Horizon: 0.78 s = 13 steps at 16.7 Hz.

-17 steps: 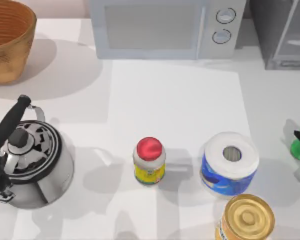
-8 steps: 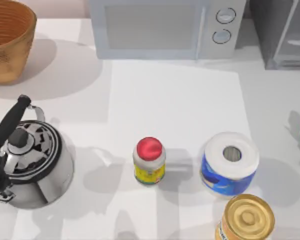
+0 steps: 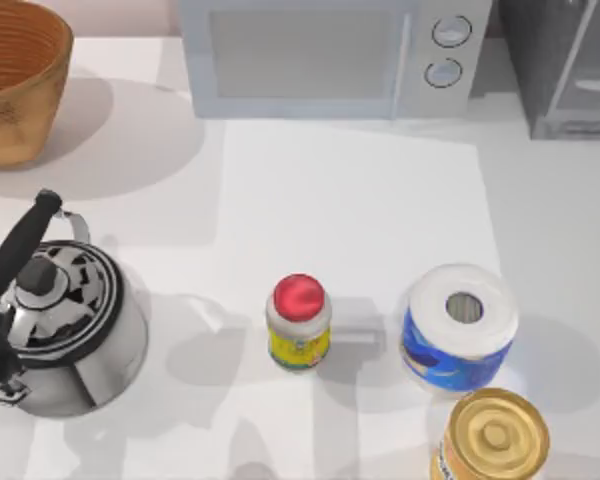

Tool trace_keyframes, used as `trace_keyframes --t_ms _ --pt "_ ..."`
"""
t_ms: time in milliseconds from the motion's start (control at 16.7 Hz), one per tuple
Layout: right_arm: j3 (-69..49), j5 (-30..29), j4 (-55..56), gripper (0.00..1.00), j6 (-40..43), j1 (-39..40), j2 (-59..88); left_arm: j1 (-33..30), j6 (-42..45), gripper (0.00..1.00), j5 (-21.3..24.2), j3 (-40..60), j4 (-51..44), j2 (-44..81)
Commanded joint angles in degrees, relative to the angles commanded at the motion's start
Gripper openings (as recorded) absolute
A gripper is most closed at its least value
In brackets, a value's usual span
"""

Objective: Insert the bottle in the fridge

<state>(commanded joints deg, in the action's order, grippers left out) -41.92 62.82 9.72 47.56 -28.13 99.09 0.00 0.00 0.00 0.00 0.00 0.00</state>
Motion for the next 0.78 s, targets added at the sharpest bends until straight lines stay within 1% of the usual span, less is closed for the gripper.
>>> trace_keyframes --t_ms 120,300,480,720,780 --pt "-1.53 2.09 -7.47 0.01 4.43 -2.54 -0.27 0.00 0.00 1.00 0.00 0.00 0.00 0.00" --pt "-2.03 5.27 -14.09 0.01 9.13 -5.98 -0.28 0.00 0.00 1.00 0.00 0.00 0.00 0.00" --pt "-1.69 7.35 -15.30 0.01 11.33 -8.00 -0.25 0.00 0.00 1.00 0.00 0.00 0.00 0.00" --pt "-1.66 7.50 -15.13 0.01 11.46 -8.13 -0.26 0.00 0.00 1.00 0.00 0.00 0.00 0.00" --pt "-1.05 7.38 -15.18 0.01 11.34 -5.42 -0.89 0.00 0.00 1.00 0.00 0.00 0.00 0.00"
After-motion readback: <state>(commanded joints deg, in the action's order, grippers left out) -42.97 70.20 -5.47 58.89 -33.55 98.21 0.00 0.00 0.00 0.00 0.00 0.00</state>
